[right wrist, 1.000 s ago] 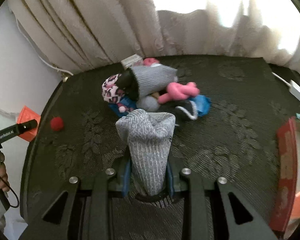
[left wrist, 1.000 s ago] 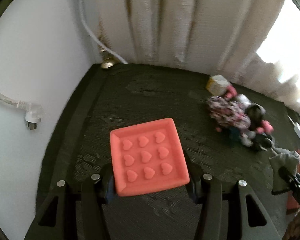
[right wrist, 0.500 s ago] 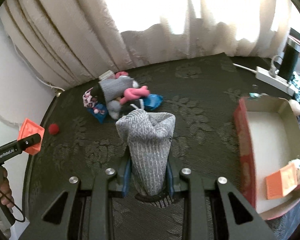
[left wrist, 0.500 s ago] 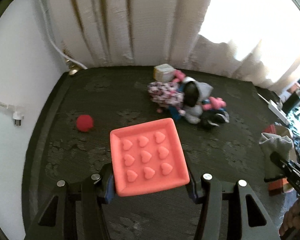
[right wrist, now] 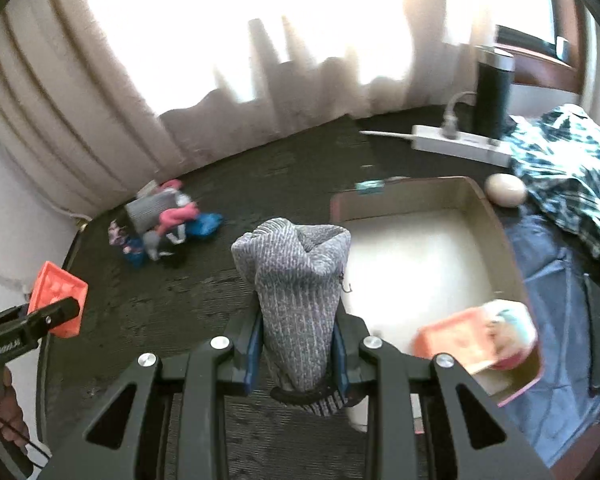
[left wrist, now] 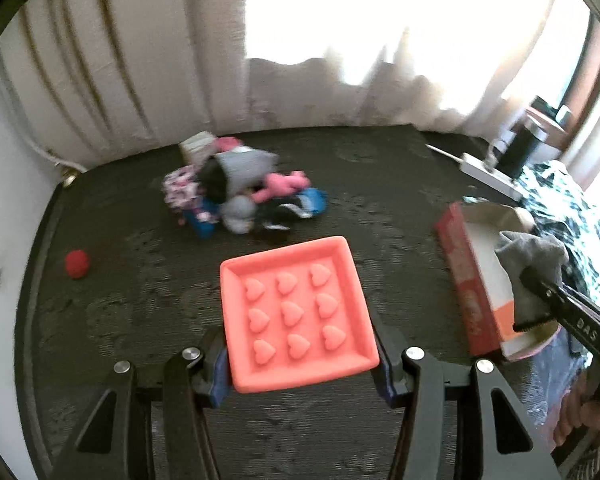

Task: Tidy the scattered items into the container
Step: 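Carry the orange cube and grey sock into the red box and release both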

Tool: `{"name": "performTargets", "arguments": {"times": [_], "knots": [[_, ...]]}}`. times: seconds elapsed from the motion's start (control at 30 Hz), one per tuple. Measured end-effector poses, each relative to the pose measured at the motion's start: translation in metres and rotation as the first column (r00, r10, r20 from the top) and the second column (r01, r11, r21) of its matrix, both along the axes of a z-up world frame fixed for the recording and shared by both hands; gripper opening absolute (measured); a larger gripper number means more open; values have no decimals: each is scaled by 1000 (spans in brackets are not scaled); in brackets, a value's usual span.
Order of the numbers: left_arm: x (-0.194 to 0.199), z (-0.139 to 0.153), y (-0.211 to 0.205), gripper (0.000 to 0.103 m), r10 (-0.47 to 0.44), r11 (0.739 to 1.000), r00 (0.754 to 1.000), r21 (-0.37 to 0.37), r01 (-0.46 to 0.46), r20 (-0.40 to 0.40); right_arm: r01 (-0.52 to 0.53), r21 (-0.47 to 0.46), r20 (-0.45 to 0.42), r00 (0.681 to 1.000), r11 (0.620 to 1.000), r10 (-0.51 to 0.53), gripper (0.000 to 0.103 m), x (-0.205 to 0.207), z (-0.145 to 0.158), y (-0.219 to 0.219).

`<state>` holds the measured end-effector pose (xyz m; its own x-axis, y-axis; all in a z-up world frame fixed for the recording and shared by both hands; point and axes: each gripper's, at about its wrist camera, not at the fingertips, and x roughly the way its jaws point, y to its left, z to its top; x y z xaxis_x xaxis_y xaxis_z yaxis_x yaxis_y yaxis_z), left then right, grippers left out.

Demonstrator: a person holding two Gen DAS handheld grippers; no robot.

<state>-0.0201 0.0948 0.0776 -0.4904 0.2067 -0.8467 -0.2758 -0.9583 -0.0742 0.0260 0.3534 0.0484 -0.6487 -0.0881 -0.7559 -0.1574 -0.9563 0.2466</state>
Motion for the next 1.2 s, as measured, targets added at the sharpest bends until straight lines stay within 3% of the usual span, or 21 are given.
{"name": "performTargets", "arguments": {"times": [0.47,0.77,0.93,1.2], "knots": [[14,10,98,56,-83,996,996,15,83,-17,31,20,-30,999,999,-30,32,1,9,78],[14,19,169,56,-189,982,981,14,190,-39,42,12,-40,998,999,-41,32,-2,13,118],[6,21,202,56,-231,973,971,7,232,-56,43,2,-55,998,999,-43,32,-10,16,130],[-20,24,237,58,-272,958,960,74,277,-63,11,-6,-81,997,1000,-12,35,-38,22,133]]}}
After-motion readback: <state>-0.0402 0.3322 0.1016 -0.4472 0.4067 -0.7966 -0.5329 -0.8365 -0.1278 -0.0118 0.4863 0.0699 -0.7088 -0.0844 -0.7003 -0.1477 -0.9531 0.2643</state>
